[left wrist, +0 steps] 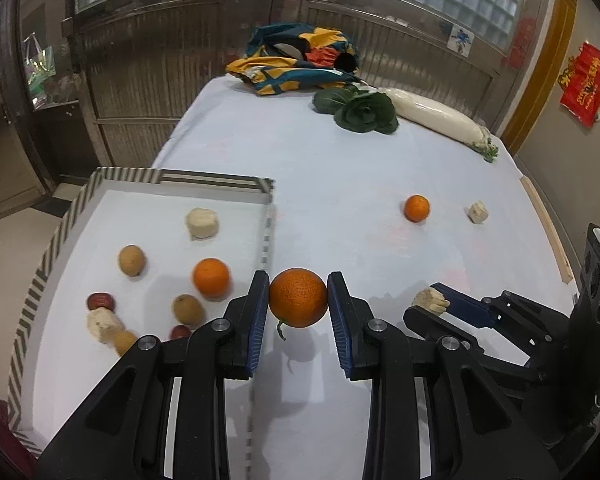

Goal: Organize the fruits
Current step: 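Carry the orange and pale cube over the tray with both tools, then open both tools to release the orange and pale cube into the tray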

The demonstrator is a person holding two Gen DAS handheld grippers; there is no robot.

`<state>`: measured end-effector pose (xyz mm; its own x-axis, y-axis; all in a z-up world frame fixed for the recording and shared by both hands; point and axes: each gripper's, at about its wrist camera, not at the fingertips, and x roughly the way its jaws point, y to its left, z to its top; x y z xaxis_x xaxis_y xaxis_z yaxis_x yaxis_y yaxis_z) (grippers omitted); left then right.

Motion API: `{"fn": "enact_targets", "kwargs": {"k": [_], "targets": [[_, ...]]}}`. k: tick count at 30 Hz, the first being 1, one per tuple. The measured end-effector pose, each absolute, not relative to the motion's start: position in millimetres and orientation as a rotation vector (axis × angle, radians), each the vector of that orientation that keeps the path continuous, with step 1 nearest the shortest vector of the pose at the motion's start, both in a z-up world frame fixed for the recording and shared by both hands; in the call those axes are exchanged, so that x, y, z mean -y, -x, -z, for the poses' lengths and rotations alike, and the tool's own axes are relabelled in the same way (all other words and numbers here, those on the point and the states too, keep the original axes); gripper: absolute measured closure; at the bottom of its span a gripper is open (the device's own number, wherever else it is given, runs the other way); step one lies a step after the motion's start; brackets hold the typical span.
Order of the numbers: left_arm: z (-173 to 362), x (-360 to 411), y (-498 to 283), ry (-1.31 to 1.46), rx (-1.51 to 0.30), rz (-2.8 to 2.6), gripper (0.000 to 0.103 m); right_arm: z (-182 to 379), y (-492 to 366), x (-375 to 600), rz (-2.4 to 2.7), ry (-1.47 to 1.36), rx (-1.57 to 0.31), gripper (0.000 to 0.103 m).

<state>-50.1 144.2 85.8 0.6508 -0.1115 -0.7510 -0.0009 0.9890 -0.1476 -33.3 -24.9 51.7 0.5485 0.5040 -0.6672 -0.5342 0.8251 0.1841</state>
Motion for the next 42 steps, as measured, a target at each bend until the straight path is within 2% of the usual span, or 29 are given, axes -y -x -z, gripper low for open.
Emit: {"fn": "enact_targets", "kwargs": {"k": [25,42], "targets": [[-75.5,-268.4,44.7,0.255,-0.885,-0.135,0.074,-64.7,22.3,-74.8,-0.767,0.14,-0.763,0.075],[-43.7,-303.2,19.6,0.304,-0.961,-0.192,0.074,-44.2,-15.2,-160.7,-0.879,0.26,-0.807,0.075]]}}
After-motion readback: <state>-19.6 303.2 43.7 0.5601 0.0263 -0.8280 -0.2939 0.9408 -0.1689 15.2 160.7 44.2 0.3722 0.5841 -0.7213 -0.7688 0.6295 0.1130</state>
